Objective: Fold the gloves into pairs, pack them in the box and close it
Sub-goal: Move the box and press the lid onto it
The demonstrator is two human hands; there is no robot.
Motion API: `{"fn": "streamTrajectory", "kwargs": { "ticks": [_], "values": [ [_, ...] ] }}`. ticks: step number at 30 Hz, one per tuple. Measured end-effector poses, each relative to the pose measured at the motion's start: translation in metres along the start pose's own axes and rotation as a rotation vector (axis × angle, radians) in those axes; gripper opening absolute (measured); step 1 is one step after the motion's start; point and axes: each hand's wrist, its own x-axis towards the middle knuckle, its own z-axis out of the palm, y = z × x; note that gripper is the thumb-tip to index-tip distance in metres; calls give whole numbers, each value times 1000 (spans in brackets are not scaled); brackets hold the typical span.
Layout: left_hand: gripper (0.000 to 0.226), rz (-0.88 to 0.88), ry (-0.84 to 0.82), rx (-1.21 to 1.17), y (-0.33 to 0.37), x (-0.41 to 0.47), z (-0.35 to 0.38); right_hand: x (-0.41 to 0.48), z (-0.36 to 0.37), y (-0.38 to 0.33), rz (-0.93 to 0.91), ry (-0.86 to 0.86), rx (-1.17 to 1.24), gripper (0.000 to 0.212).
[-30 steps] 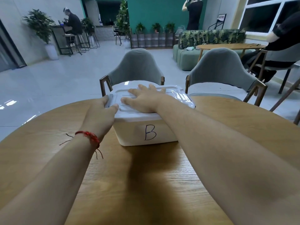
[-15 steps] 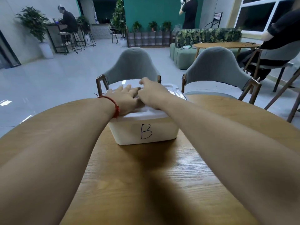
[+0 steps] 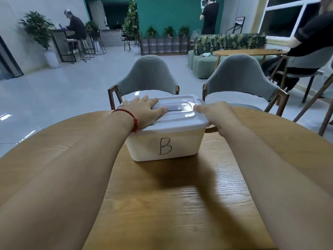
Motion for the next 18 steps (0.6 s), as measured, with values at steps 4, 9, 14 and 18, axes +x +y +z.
{"fn": "streamTrajectory", "kwargs": {
  "ticks": [4,9,14,18],
  "values": [
    [90,-19,13,-28,1,-2,-2,14,0,-1,-61,-8,-92,34],
    [95,-140,14,24,28,-33,-16,24,-6,-21,-90,-149,-405,50],
    [98,39,189,321,56,-50,-24,24,1,-41,-155,-191,-573,42],
    [74,328,-34,-48,44,-40,-10,31,17,-21,-188,-48,-96,34]
  ]
}}
